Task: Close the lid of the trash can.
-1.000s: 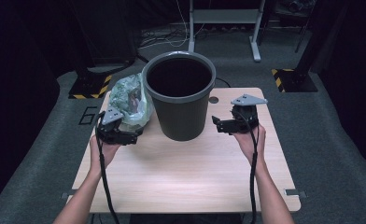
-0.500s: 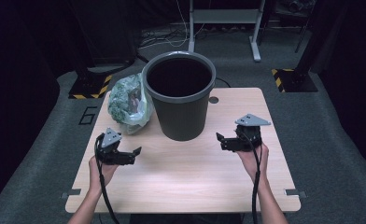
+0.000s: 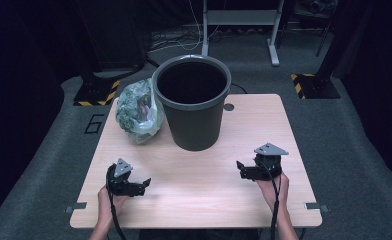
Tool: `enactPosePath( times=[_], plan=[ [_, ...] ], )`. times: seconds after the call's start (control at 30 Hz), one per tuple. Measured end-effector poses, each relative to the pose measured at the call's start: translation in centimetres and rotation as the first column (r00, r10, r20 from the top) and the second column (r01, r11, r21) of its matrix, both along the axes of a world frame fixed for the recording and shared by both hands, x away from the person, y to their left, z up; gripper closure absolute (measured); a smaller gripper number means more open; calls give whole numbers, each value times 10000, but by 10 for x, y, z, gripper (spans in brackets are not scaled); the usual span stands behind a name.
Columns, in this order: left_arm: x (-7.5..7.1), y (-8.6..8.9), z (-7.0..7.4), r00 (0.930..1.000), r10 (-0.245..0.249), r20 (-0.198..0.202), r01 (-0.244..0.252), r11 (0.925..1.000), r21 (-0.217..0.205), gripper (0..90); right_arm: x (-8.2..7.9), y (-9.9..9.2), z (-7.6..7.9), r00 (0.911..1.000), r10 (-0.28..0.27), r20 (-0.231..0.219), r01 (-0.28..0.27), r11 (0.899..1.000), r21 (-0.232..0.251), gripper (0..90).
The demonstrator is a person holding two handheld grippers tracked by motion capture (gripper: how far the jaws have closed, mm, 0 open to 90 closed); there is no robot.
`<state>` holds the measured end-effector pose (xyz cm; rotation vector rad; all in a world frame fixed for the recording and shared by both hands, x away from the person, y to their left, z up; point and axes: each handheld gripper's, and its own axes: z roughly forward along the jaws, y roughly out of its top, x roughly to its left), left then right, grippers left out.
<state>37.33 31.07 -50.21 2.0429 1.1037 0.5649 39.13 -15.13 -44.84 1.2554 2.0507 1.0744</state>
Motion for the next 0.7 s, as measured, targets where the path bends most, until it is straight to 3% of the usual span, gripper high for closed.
enactPosePath(
  times=[0.1, 0.33, 0.4, 0.53, 0.7],
  plan=[
    [-1, 0, -11, 9997, 55, -238, -53, 10000, 83, 0, -3, -3, -16, 9995, -187, -270, 180, 9995, -245, 40],
    [0, 3, -27, 9982, 154, -588, -154, 9999, -2, 0, -5, -17, -50, 9922, -574, -1104, 557, 9983, -182, 40],
    [1, 3, -28, 9963, 135, -851, -114, 9996, 253, 0, -6, -21, -58, 9894, -745, -1244, 712, 9970, -312, 40],
    [2, 4, -28, 9949, 168, -990, -151, 9997, 179, 0, -7, -31, -72, 9830, -866, -1617, 819, 9960, -357, 47],
    [2, 4, -28, 9950, 178, -983, -160, 9997, 193, 1, -11, -39, -79, 9838, -979, -1505, 939, 9950, -330, 71]
  ],
)
